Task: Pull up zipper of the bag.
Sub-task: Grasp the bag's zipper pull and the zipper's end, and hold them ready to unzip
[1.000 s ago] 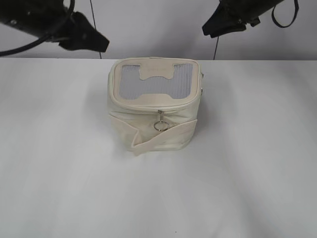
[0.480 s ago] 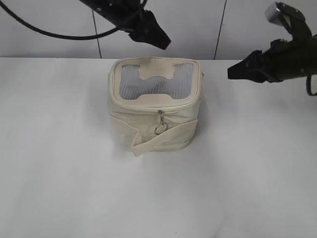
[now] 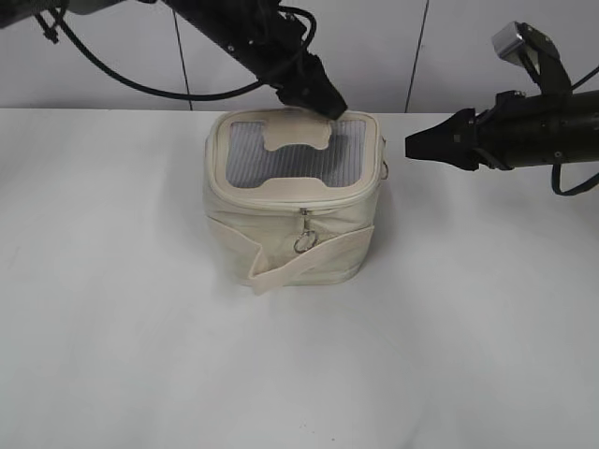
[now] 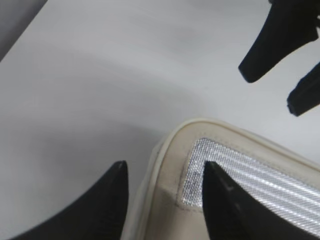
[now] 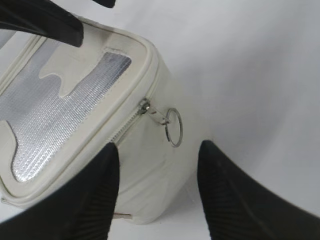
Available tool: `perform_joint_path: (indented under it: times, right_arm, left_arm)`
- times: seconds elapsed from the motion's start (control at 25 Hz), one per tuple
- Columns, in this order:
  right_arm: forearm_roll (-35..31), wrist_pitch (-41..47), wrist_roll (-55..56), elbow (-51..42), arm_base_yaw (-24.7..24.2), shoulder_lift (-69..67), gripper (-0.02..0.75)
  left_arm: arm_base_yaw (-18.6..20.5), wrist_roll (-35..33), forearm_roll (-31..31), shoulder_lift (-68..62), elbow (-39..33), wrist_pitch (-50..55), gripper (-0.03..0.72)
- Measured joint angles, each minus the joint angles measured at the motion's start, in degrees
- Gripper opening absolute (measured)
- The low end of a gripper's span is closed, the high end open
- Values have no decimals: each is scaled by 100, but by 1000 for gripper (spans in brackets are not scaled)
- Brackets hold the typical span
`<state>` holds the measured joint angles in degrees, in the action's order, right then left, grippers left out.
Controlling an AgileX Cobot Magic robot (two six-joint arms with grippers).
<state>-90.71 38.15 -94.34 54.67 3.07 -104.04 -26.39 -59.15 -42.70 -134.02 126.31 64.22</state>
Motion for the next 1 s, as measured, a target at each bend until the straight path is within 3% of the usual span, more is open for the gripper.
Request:
perform_joint_path:
  times: [0.4,0.52,0.68,1.0]
  right_arm:
    - [-10,20,-57,0,0,0,410]
    - [-10,20,-79,0,0,0,410]
    - [-10,25,-91,0,0,0,410]
    - [-110,21,-681,0,39,-241,410]
  left_arm:
    - [-8,93,367,-193,29,-42,356]
    - [-26,172,440,-204,34,-42,265]
    - [-31,178,554,-204,36,-62,51]
    - [-31,192,570,-204,36,-62,36]
